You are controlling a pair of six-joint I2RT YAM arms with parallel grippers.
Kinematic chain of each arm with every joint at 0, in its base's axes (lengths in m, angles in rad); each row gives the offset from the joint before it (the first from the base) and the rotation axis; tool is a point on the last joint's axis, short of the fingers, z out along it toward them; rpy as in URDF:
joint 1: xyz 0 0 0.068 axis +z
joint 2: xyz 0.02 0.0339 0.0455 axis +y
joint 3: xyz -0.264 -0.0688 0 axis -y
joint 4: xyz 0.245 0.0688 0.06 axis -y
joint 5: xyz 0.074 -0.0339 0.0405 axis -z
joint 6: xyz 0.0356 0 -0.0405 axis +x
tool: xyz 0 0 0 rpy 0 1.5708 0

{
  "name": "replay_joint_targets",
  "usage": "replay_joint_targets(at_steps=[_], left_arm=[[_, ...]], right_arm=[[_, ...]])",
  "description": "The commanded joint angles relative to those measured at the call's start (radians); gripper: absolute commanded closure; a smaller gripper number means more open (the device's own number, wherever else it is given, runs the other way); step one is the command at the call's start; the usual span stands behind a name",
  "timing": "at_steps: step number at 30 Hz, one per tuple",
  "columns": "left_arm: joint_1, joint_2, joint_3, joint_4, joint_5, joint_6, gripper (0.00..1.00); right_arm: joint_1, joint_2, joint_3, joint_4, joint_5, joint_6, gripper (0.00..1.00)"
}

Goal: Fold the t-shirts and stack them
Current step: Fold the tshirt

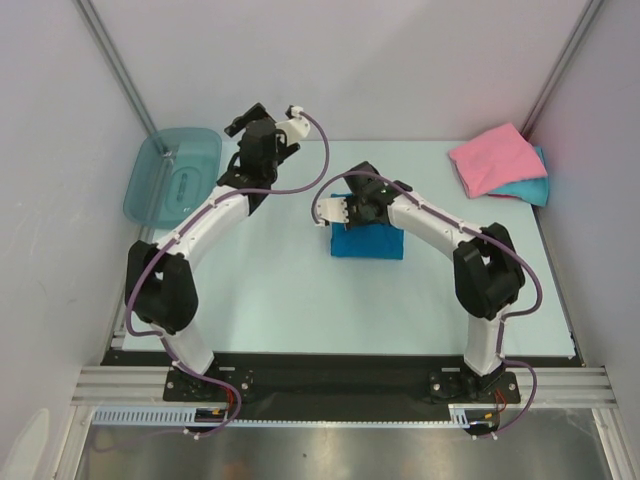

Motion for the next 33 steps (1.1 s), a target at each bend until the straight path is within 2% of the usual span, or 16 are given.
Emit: replay_joint_targets(at_steps=[1, 17, 18, 20, 21, 22, 24, 31, 33], left_arm=[[0.006, -0.002, 0.056, 0.011, 0.012, -0.025, 0.00], [0.005, 0.028, 0.077, 0.008, 0.005, -0.022, 0.00], [0.005, 0.033, 0.079, 0.006, 0.003, -0.022, 0.00], [0.006, 0.033, 0.087, 0.002, 0.005, -0.024, 0.00], [0.006, 0.038, 0.088, 0.000, 0.005, -0.025, 0.00], [0.006, 0.039, 0.091, -0.002, 0.005, -0.027, 0.00], [0.005, 0.044, 0.093, -0.003, 0.005, -0.027, 0.00], [0.005, 0.042, 0.096, -0.011, 0.006, -0.033, 0.00], [0.006, 0.036, 0.094, -0.009, 0.008, -0.031, 0.00]], right_arm=[[-0.023, 0.038, 0.028, 0.096, 0.029, -0.034, 1.00], [-0.064, 0.178, 0.087, 0.279, 0.060, -0.066, 1.00], [-0.066, 0.187, 0.085, 0.312, 0.069, -0.070, 0.97], [-0.064, 0.200, 0.079, 0.358, 0.119, -0.073, 0.78], [-0.064, 0.209, 0.076, 0.409, 0.130, -0.070, 0.48], [-0.066, 0.210, 0.073, 0.437, 0.141, -0.064, 0.28], [-0.066, 0.206, 0.067, 0.490, 0.159, -0.049, 0.01], [-0.052, 0.137, 0.024, 0.640, 0.189, -0.012, 0.00], [-0.046, 0.114, -0.008, 0.711, 0.208, -0.011, 0.04]])
